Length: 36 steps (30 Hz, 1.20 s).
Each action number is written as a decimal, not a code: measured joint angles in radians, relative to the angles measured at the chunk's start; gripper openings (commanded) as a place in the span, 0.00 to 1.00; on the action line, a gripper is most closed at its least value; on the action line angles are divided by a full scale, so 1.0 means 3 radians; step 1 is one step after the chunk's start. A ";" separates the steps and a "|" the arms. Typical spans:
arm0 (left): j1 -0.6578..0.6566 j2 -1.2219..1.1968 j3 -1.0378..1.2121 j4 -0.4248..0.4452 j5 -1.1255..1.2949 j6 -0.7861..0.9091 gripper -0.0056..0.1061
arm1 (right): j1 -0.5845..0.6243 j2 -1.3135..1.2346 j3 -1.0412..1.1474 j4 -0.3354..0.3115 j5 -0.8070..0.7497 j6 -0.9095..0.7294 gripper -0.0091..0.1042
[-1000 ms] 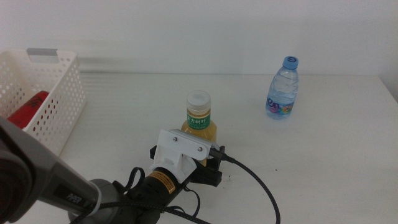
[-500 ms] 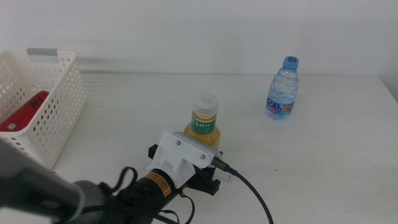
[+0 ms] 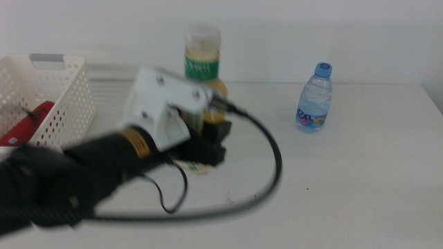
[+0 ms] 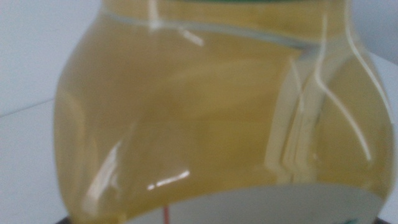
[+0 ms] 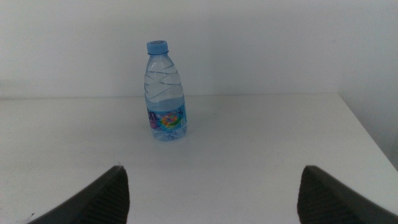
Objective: Use arms to grab the bottles and put them into the dustbin to the left of the table.
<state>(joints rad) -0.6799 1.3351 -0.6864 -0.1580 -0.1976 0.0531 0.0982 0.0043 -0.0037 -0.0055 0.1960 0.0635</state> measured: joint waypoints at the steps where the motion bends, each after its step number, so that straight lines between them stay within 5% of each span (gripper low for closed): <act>1: 0.0052 -0.0053 -0.0105 0.0030 0.0230 0.0000 0.18 | 0.0000 0.0000 0.0000 0.0000 0.0000 0.0000 0.87; 9: 0.0519 -0.0109 -0.0976 0.0072 0.1974 0.0014 0.18 | 0.0000 0.0000 0.0000 0.0000 0.0000 0.0000 0.87; 23: 0.2398 0.0518 -0.2814 -0.0202 0.4406 0.1014 0.18 | 0.0000 0.0000 0.0000 0.0000 0.0000 0.0000 0.87; 36: 0.3031 0.1312 -0.3426 -0.0201 0.4827 0.1198 0.18 | 0.0000 0.0000 0.0000 0.0000 0.0000 0.0000 0.87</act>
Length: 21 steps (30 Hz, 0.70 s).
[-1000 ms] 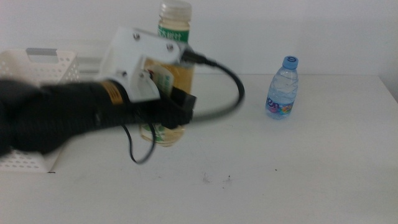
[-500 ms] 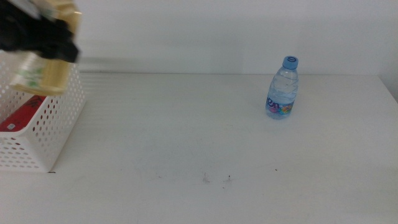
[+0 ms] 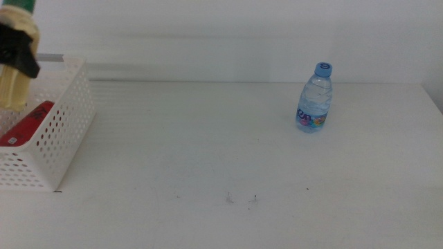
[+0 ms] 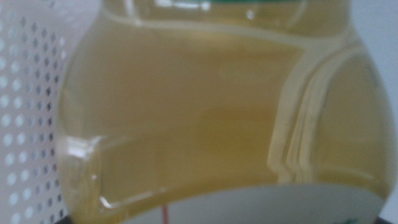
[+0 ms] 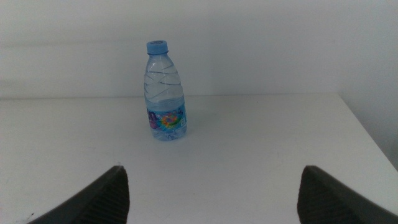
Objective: Use arms to grab the bottles and put them into the dustbin to the left of the table.
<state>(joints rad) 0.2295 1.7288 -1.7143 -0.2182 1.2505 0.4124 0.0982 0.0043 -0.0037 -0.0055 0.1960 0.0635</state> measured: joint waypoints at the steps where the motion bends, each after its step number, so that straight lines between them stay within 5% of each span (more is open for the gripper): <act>1: 0.0046 0.0038 0.0000 0.0000 0.0000 0.0000 0.18 | 0.0000 0.0000 0.0000 0.0000 0.0000 0.0000 0.87; 21: 0.0203 0.0858 -0.0002 0.0268 -0.0093 0.0202 0.17 | 0.0000 0.0000 0.0000 0.0000 0.0000 0.0000 0.87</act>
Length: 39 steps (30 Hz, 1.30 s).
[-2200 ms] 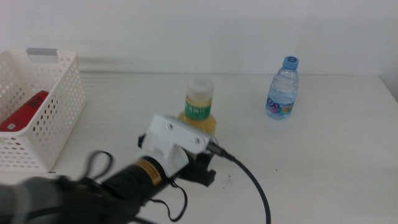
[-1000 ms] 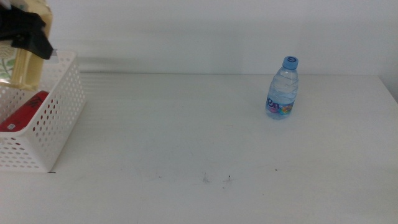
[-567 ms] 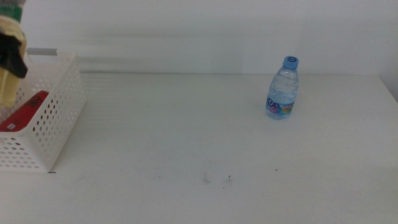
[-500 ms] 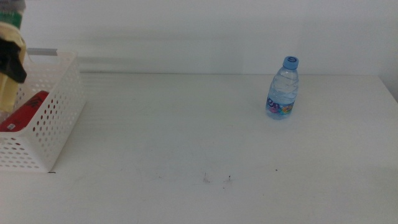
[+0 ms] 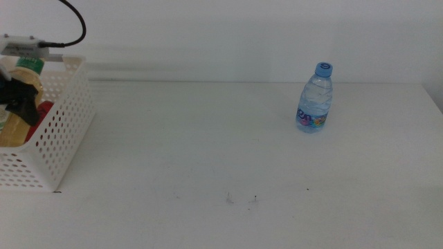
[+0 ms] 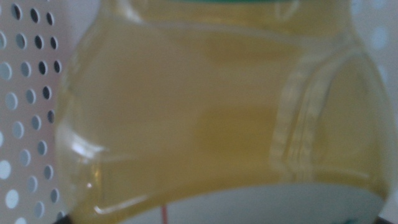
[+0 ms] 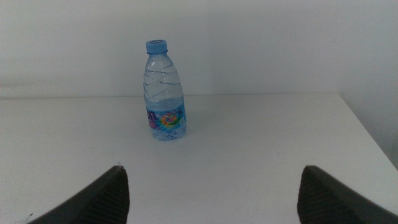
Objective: Use arms to grab the bottles and put them into the dustbin to the left of the table.
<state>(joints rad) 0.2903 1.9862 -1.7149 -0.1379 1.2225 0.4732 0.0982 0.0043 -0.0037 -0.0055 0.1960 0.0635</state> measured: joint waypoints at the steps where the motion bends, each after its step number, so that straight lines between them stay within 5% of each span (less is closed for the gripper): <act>1: 0.0000 0.0005 0.0000 0.0016 0.0000 0.0005 0.17 | 0.0000 0.0000 0.0000 0.0000 0.0000 0.0000 0.87; 6: 0.0000 0.0005 0.0000 0.0047 -0.0044 0.0057 0.20 | 0.0000 0.0000 0.0000 0.0000 0.0000 0.0000 0.87; 9: 0.0000 0.0005 0.0000 0.0064 -0.0065 0.0073 0.30 | 0.0000 0.0000 0.0000 0.0000 0.0000 0.0000 0.87; 17: 0.0000 0.0005 -0.0021 0.0062 -0.0129 0.0101 0.89 | 0.0000 0.0000 0.0000 0.0000 0.0000 0.0000 0.87; 33: -0.0146 -0.0647 -0.0049 -0.0029 -0.0140 -0.0050 0.89 | 0.0000 0.0000 0.0000 0.0000 0.0000 0.0000 0.87; 39: -0.0430 -0.1469 0.0356 -0.0614 -0.0522 0.0194 0.89 | 0.0000 0.0000 0.0000 0.0000 0.0000 0.0000 0.87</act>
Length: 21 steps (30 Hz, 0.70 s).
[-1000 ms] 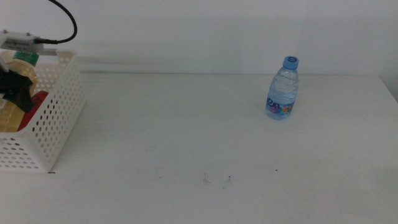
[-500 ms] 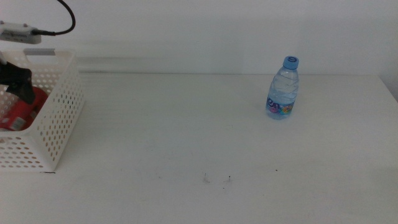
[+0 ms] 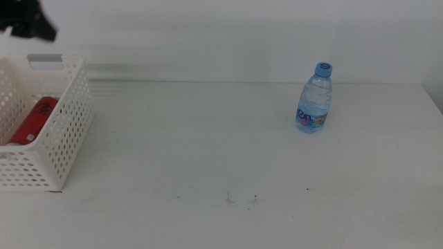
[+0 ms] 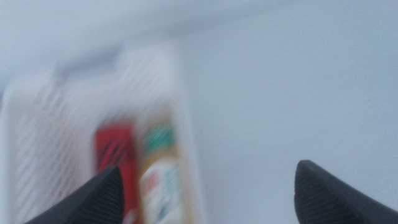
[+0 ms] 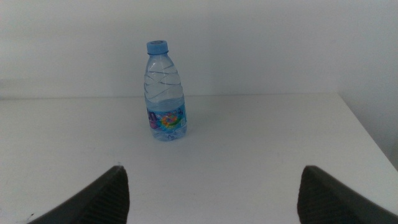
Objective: Use arms to grab the bottles and put them into the dustbin to the left of the table.
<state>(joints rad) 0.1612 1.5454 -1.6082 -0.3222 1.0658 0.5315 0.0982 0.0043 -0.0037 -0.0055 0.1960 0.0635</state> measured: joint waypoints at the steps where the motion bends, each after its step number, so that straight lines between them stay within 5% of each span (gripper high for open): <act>1: -0.0059 -0.0167 0.0132 -0.0148 -0.0113 0.0110 0.89 | 0.0000 0.0000 0.0000 0.0000 0.0000 0.0000 0.87; 14: -0.0647 -0.2157 0.1989 -0.1118 -0.0928 0.0848 0.89 | 0.0000 0.0000 0.0000 0.0000 0.0000 0.0000 0.87; 21: -0.0662 -0.2697 0.2312 -0.1317 -0.0935 0.0863 0.89 | 0.0000 0.0000 0.0000 0.0000 0.0000 0.0000 0.87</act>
<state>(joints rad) -0.0375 0.7362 -0.9146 -0.7171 0.7852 0.7904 0.0982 0.0043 -0.0037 -0.0055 0.1960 0.0635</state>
